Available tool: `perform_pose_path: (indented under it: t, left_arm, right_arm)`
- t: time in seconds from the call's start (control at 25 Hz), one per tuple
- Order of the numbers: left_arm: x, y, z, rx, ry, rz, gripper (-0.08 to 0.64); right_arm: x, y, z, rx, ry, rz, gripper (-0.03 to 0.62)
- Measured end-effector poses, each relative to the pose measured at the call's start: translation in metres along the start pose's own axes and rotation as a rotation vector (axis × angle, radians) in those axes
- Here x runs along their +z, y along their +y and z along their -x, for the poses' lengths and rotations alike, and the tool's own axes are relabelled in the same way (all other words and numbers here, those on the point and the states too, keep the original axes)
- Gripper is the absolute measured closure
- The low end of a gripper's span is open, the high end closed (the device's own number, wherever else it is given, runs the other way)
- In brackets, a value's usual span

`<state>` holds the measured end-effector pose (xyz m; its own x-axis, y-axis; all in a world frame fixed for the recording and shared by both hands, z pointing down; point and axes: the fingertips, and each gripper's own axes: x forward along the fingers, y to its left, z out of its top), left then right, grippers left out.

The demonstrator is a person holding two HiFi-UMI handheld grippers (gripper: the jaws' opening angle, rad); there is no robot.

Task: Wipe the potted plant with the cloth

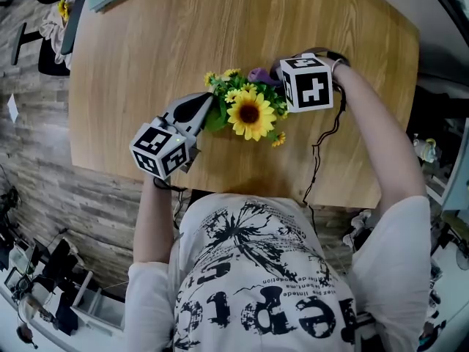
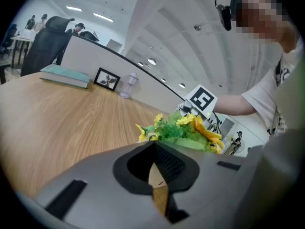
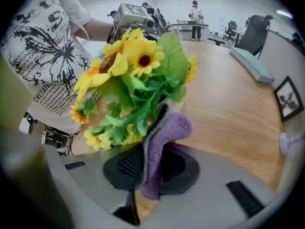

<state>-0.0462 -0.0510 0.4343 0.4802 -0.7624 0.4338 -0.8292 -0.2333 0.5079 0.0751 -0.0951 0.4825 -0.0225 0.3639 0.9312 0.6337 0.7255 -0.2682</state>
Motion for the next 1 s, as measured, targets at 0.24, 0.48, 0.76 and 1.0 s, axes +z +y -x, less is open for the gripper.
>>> perform_pose_path:
  t: [0.24,0.48,0.76,1.0]
  left_arm:
    - [-0.001,-0.004,-0.001,0.008,0.017,-0.039,0.558]
    - [0.000,0.001,-0.002,0.093,0.003,-0.058,0.557]
    - [0.001,0.001,-0.001,0.184,-0.034,-0.073,0.557]
    - [0.000,-0.004,0.000,0.238,-0.041,-0.094,0.557]
  right_arm:
    - [-0.024,0.013,0.004,-0.006,0.027,-0.117,0.522]
    - [-0.034,-0.038,0.042,-0.354,-0.071,-0.302,0.520]
    - [-0.004,-0.065,0.100,-0.669,-0.327,-0.482,0.521]
    - [0.034,-0.053,0.120,-0.702,-0.437,-0.494,0.520]
